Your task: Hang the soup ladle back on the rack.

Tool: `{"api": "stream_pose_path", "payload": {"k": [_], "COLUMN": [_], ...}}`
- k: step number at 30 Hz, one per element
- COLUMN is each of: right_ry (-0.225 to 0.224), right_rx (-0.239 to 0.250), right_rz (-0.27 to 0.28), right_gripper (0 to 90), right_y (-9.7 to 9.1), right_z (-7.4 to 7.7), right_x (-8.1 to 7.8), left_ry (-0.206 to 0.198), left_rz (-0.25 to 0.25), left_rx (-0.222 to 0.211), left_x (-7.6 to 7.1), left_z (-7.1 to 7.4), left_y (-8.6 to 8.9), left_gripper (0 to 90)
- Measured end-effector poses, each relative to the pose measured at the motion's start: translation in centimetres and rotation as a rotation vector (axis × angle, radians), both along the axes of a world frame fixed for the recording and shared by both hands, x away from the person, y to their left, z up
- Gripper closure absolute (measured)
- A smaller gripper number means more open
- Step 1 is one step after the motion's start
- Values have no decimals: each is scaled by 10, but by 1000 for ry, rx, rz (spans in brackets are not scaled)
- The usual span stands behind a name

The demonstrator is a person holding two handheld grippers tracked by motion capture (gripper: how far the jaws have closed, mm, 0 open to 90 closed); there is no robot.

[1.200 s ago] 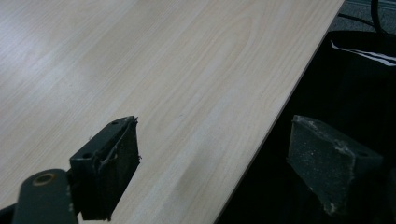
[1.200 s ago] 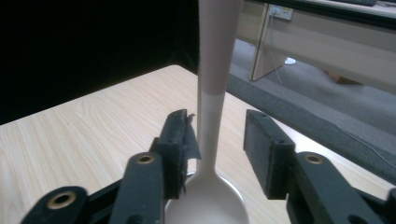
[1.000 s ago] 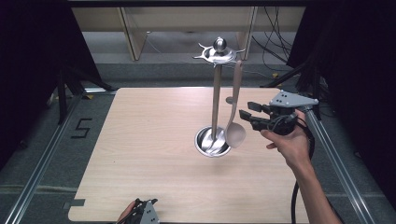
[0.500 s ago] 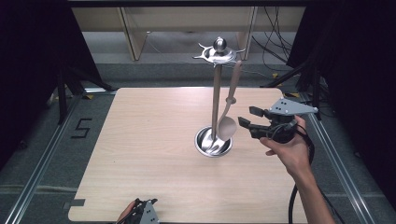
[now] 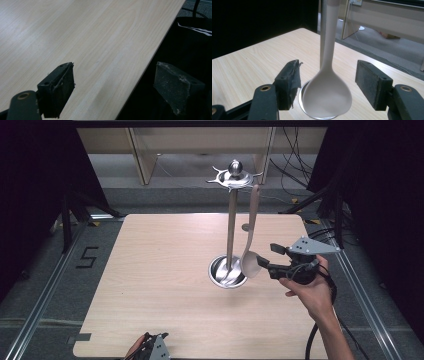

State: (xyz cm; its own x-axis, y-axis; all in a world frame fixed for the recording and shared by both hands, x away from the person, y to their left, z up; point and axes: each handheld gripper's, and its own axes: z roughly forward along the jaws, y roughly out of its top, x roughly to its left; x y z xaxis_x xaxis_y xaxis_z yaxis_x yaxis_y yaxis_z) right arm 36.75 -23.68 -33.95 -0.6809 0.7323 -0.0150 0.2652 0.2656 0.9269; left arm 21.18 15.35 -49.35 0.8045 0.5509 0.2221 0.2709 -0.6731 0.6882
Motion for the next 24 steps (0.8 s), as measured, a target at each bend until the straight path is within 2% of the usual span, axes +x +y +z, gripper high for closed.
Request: {"api": "stream_pose_path", "payload": {"k": [2,3,5,6,7,13,14,15,16,17,18,21,23,24], "right_ry": [7,18,9,9,6,14,34,34,12,30,34,26,42,36], "right_rx": [8,3,8,-4,6,-8,6,6,-2,-1,11,4,1,-6], "right_rz": [-11,-6,-6,4,-9,17,13,13,21,17,38,33,33,42], "right_gripper": [369,368,366,364,364,356,355,355,354,353,350,347,340,334], "right_y": [0,-1,0,-1,0,0,2,2,2,2,4,4,5,6], "right_z": [-1,-2,-4,-5,-7,-14,-16,-16,-18,-18,-21,-22,-23,-24], "right_x": [-2,-3,-4,-4,-6,-9,-11,-11,-10,-12,-13,-14,-17,-18], "left_ry": [1,16,14,17,17,16,16,16,16,15,15,15,14,-1], "left_rz": [1,8,9,7,7,10,9,9,9,9,9,9,8,1], "left_rx": [0,-5,-3,-5,-5,-4,-4,-4,-4,-3,1,-4,-4,0], "left_x": [0,-1,0,-1,-1,-1,-1,-1,0,-1,0,-1,-1,0], "left_z": [0,-1,-1,-1,-1,-1,-1,-1,-1,-1,-1,-1,-1,0], "left_y": [0,-1,-1,-1,-1,0,-1,-1,-1,-1,0,0,0,0], "left_gripper": [156,156,157,157,156,157,156,157,157,157,156,157,157,157]}}
